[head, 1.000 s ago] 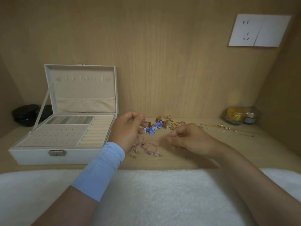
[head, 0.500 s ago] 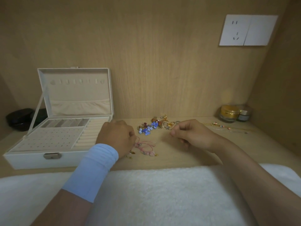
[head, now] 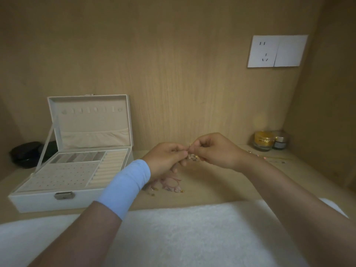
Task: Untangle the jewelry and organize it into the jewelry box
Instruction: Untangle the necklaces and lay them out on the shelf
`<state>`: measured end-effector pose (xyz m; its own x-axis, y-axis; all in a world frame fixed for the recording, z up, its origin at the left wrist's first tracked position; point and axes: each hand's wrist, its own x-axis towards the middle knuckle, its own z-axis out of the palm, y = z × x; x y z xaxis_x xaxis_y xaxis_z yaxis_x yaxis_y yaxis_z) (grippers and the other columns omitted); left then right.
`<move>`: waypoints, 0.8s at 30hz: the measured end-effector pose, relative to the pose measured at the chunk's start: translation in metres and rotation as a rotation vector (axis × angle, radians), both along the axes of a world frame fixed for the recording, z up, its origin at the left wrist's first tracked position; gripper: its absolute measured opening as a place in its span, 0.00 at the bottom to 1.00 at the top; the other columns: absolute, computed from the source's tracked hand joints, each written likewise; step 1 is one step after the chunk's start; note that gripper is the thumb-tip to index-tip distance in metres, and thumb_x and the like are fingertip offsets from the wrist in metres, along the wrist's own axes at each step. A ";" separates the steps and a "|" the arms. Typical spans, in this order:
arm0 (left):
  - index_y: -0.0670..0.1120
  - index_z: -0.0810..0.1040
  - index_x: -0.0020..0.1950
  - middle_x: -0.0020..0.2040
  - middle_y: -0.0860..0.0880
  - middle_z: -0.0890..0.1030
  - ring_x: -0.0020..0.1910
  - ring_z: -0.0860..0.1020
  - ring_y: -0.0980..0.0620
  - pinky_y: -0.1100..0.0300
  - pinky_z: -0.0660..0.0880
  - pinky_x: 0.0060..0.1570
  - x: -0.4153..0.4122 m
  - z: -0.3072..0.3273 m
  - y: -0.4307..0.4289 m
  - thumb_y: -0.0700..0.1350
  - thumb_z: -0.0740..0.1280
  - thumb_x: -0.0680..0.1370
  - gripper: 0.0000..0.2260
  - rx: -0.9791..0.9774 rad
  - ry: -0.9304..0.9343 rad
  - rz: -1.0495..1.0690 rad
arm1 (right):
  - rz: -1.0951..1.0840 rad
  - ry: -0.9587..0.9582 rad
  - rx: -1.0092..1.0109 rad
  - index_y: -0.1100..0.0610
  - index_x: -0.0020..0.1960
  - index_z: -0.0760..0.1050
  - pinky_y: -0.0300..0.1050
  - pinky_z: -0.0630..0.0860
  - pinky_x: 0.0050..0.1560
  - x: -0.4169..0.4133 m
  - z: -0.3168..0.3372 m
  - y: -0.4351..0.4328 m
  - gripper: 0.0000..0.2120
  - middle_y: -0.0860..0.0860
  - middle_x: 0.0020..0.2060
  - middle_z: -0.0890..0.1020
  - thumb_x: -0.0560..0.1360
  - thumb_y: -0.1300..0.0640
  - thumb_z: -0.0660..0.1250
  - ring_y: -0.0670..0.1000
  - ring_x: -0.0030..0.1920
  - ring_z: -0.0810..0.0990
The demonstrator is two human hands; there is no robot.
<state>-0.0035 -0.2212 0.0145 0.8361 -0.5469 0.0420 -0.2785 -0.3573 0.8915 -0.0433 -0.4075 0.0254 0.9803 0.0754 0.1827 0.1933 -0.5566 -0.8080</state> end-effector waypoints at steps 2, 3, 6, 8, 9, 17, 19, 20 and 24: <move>0.48 0.83 0.48 0.30 0.56 0.78 0.27 0.72 0.57 0.64 0.72 0.34 0.004 0.010 -0.003 0.46 0.67 0.79 0.06 0.085 -0.052 0.013 | -0.040 0.000 -0.013 0.64 0.47 0.83 0.29 0.67 0.27 -0.002 0.009 -0.010 0.06 0.43 0.24 0.77 0.78 0.62 0.69 0.38 0.23 0.71; 0.47 0.84 0.46 0.27 0.58 0.76 0.27 0.72 0.57 0.64 0.72 0.33 0.005 0.015 -0.005 0.45 0.67 0.79 0.06 0.131 -0.067 0.016 | -0.058 0.006 -0.028 0.63 0.47 0.84 0.29 0.67 0.27 -0.002 0.012 -0.016 0.05 0.43 0.26 0.78 0.78 0.62 0.70 0.37 0.24 0.72; 0.46 0.85 0.46 0.31 0.56 0.78 0.31 0.74 0.51 0.57 0.76 0.37 0.007 0.026 -0.014 0.46 0.65 0.79 0.09 0.269 -0.118 0.009 | -0.108 0.029 -0.081 0.58 0.45 0.85 0.30 0.70 0.30 -0.008 0.015 -0.039 0.04 0.45 0.30 0.80 0.76 0.59 0.72 0.36 0.26 0.73; 0.51 0.85 0.44 0.37 0.51 0.81 0.34 0.78 0.47 0.49 0.79 0.43 0.009 0.029 -0.020 0.50 0.65 0.78 0.09 0.342 -0.155 -0.016 | -0.149 0.041 -0.089 0.56 0.44 0.85 0.31 0.70 0.29 -0.014 0.016 -0.056 0.04 0.44 0.28 0.78 0.76 0.57 0.72 0.38 0.25 0.72; 0.54 0.84 0.42 0.40 0.49 0.83 0.37 0.81 0.43 0.45 0.80 0.46 0.009 0.030 -0.025 0.53 0.65 0.75 0.09 0.368 -0.173 -0.027 | -0.169 0.040 -0.082 0.56 0.44 0.85 0.31 0.68 0.27 -0.019 0.017 -0.065 0.05 0.44 0.28 0.77 0.77 0.57 0.72 0.38 0.24 0.71; 0.52 0.84 0.45 0.40 0.55 0.81 0.39 0.79 0.54 0.61 0.74 0.44 0.022 0.012 -0.084 0.49 0.67 0.78 0.07 0.402 -0.244 -0.061 | -0.398 0.029 0.007 0.60 0.49 0.83 0.35 0.64 0.22 -0.044 -0.010 -0.154 0.07 0.48 0.25 0.74 0.79 0.66 0.66 0.43 0.20 0.66; 0.49 0.83 0.46 0.38 0.58 0.79 0.40 0.78 0.56 0.63 0.72 0.45 0.026 0.002 -0.102 0.45 0.67 0.78 0.05 0.391 -0.260 -0.062 | -0.486 0.030 0.016 0.59 0.46 0.82 0.34 0.67 0.23 -0.049 -0.025 -0.172 0.05 0.51 0.29 0.76 0.76 0.67 0.69 0.41 0.20 0.68; 0.50 0.83 0.46 0.39 0.59 0.79 0.44 0.78 0.55 0.63 0.72 0.48 0.028 -0.003 -0.110 0.44 0.67 0.79 0.06 0.391 -0.279 -0.063 | -0.533 0.016 0.008 0.57 0.43 0.82 0.35 0.69 0.27 -0.051 -0.032 -0.180 0.06 0.51 0.31 0.78 0.75 0.67 0.72 0.40 0.22 0.71; 0.48 0.85 0.50 0.52 0.54 0.83 0.52 0.78 0.56 0.66 0.69 0.54 0.032 -0.020 -0.135 0.44 0.67 0.78 0.07 0.416 -0.347 -0.048 | -0.678 0.000 -0.134 0.50 0.35 0.81 0.39 0.71 0.40 -0.058 -0.057 -0.203 0.09 0.44 0.34 0.82 0.73 0.59 0.74 0.45 0.37 0.78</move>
